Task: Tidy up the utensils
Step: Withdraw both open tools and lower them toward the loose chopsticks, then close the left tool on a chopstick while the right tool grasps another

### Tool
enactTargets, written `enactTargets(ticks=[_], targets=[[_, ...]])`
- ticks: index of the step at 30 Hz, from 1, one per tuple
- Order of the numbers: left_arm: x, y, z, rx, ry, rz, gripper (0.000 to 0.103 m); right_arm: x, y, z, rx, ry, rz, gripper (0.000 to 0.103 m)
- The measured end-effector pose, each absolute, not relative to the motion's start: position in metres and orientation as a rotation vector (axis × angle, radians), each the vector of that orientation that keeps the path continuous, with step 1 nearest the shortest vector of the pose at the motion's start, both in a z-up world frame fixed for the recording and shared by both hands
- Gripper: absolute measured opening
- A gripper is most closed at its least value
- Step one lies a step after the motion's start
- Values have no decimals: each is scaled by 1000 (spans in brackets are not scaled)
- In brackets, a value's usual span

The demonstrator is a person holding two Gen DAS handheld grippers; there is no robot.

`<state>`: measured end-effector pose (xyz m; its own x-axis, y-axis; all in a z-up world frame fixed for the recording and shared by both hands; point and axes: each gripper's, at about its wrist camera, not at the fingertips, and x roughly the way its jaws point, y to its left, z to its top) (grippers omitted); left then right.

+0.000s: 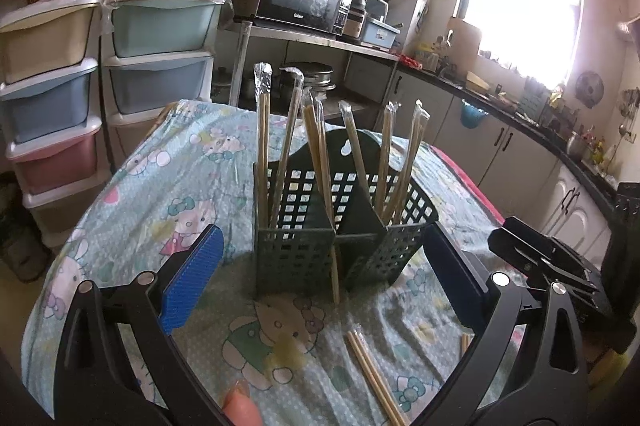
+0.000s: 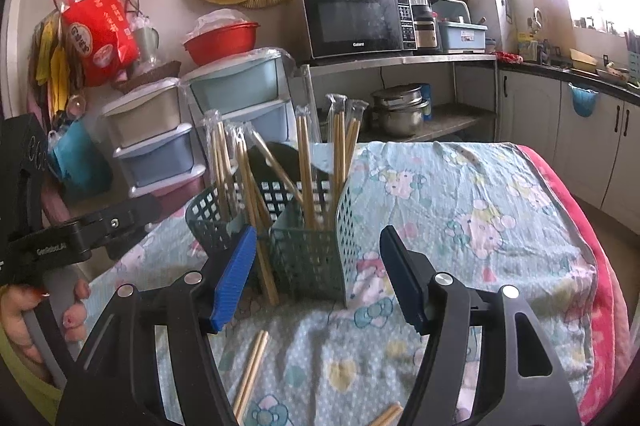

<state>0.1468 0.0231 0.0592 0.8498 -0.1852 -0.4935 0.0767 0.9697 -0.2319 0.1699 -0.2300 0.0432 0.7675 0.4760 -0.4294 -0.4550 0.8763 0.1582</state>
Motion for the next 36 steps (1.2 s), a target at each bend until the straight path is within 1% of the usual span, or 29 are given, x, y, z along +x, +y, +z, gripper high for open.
enactTargets(ticks=[21,27,36], targets=[[143,-3,26,-197,641,-205,92,148,-253,7,44,609,467,62],[145,-12,5,-203,716,-238,92,146,-255,-9,51,692,457,62],[147,-22,-26,-215,838,-272,92,146,-258,-25,62,768,453,62]])
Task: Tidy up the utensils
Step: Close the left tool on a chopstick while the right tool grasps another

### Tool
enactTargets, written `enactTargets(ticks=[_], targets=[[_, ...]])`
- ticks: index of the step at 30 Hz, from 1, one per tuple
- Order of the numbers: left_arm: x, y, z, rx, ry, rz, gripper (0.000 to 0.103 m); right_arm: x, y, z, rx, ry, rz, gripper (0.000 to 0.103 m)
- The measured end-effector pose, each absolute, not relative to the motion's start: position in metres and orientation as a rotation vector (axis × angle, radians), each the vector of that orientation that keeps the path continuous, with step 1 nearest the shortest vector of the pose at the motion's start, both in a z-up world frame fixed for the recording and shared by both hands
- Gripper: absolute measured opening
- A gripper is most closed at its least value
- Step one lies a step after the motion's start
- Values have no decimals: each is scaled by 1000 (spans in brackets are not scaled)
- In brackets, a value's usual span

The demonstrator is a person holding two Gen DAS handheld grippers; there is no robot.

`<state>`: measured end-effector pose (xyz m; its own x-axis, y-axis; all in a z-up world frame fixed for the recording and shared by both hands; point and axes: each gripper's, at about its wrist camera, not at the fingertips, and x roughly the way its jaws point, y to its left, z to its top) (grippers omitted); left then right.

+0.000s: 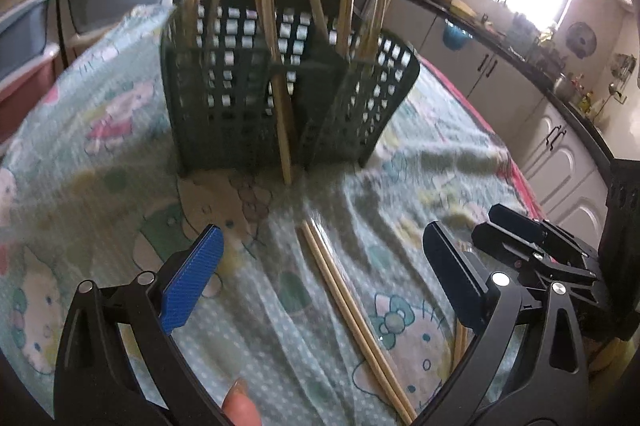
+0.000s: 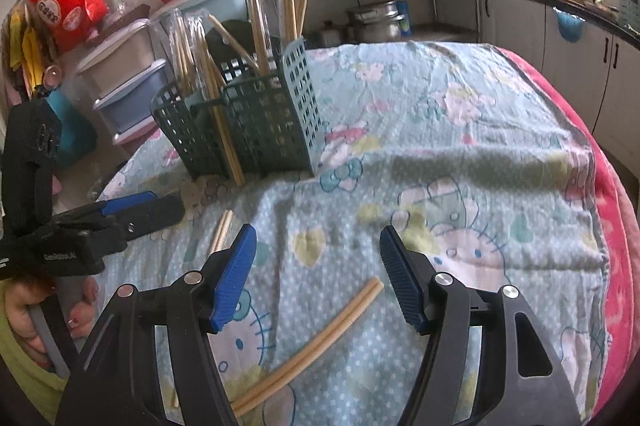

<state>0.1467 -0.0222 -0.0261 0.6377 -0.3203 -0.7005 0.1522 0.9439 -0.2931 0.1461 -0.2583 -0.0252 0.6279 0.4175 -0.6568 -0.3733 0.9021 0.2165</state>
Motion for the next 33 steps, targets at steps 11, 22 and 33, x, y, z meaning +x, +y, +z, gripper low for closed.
enactTargets(ticks=[11,22,33], targets=[[154,-32,-50,-270,941,-337,58,145,-267,-41,87,847,446,61],[169,-37,-65,-311,1001,-354,53,156,-274,-62,114,962,399,50],[194,-42,-65,-289,1027,-327,49,163,-260,-70,26,972,350,44]])
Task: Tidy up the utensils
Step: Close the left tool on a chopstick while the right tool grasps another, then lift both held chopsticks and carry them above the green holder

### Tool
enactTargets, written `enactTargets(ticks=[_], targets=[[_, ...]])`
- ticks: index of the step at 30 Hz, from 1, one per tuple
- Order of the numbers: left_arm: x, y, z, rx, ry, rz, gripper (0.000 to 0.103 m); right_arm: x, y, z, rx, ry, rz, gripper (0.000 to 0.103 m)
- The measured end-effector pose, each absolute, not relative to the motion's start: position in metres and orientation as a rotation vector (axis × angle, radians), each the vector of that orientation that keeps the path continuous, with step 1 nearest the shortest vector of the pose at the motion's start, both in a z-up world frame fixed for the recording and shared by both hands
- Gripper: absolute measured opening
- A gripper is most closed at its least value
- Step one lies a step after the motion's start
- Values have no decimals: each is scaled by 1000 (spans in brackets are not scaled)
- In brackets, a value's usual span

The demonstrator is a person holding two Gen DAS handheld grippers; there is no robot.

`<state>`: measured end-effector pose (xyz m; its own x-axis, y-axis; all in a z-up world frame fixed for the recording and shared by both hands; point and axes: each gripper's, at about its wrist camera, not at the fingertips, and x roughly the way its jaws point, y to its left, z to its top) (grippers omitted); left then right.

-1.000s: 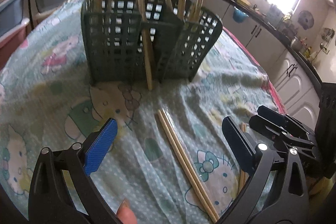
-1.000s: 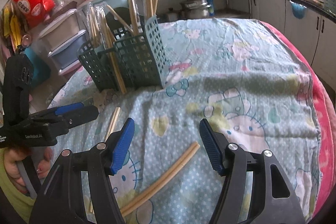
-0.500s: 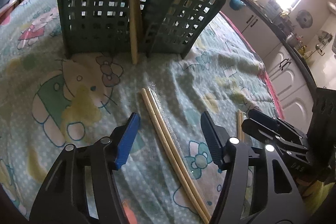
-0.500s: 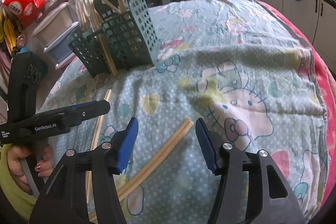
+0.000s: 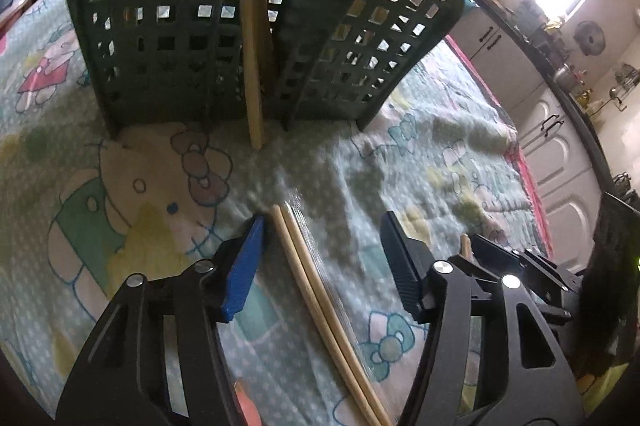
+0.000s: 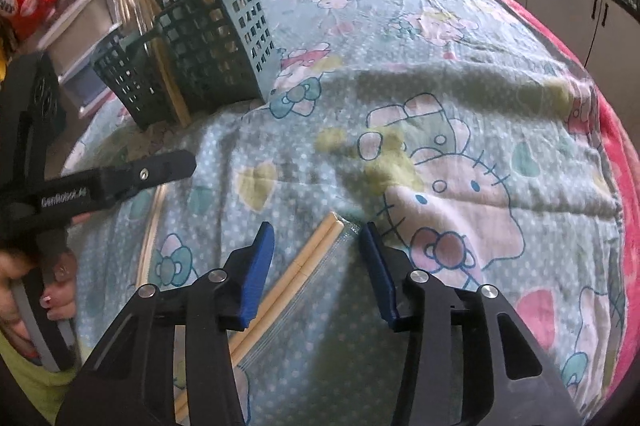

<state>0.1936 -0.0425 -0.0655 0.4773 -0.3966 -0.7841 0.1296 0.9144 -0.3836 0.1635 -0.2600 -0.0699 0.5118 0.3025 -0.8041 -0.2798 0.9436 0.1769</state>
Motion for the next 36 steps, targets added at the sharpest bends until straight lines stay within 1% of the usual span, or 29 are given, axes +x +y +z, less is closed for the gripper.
enactTargets(ticks=[1,2,3,4,5,6,7,8,11,14,19,36], targets=[[196,-43,-66,-281,1026,-317,45,163,-256,-70,-3,966,344,43],[198,-43,-66,-276,1025,-308,39,163,-252,-71,-31,958,334,42],[199,-42,-66,-270,1022,-294,36,164,-250,-71,-47,952,328,38],[201,-41,-67,-267,1020,-285,30,163,-247,-71,-68,944,325,35],[202,-39,-67,-267,1019,-281,26,163,-245,-71,-77,939,328,33],[202,-37,-67,-268,1017,-278,24,163,-244,-71,-77,936,335,28],[203,-35,-67,-269,1016,-276,20,163,-244,-70,-69,935,348,22],[203,-33,-67,-270,1017,-273,17,163,-244,-69,-57,934,360,21],[202,-27,-66,-264,1018,-272,13,166,-248,-67,-6,937,389,17],[201,-26,-64,-250,1015,-274,11,168,-254,-64,69,943,431,16],[194,-23,-54,-271,997,-310,7,167,-257,-52,112,919,460,16],[174,5,12,-303,814,-323,6,165,-243,-6,106,818,550,12]])
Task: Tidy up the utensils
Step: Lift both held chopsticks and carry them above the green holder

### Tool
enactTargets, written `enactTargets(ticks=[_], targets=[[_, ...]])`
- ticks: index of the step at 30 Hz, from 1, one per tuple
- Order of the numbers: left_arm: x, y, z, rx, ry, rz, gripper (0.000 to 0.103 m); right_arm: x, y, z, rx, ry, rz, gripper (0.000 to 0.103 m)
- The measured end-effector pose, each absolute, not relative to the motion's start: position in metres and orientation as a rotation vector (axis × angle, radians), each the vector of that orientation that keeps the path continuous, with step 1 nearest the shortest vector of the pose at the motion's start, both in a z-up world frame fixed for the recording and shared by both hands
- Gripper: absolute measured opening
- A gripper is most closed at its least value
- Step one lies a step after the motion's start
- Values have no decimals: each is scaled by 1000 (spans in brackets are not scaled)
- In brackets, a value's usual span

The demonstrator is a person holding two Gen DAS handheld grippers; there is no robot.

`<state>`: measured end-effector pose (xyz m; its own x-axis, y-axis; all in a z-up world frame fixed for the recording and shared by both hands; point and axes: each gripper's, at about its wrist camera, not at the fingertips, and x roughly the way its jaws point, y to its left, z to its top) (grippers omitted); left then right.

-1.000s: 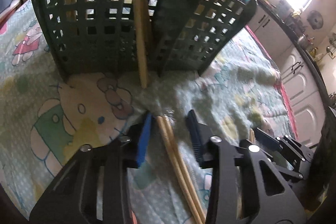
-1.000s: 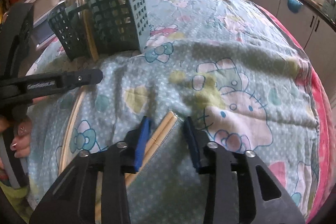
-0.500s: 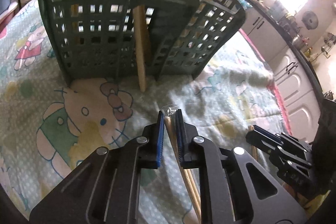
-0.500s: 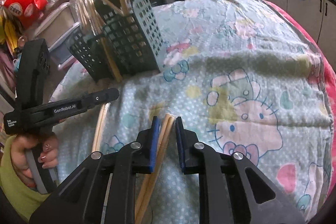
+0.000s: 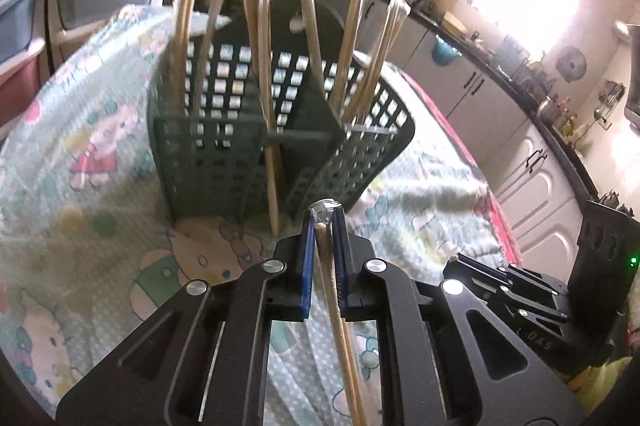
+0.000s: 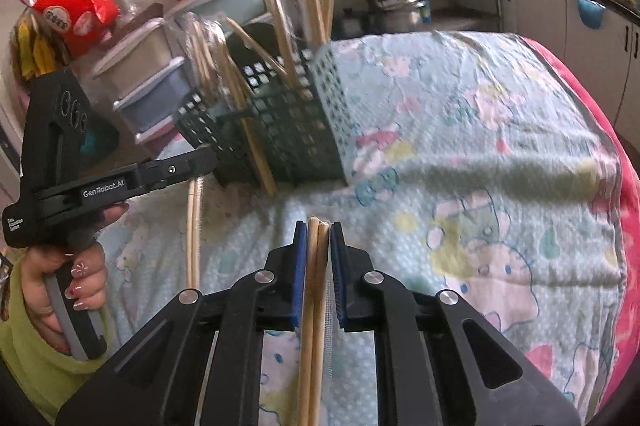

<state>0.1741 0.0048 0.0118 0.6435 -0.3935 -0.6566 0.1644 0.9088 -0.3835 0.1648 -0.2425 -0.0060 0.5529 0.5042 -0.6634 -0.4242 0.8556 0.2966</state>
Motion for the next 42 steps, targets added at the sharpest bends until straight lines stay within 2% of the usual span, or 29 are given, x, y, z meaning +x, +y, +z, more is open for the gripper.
enactTargets(ticks=[42], targets=[[178,39,196,-205,375,-257,3,194,-201,186,77,269,665,11]])
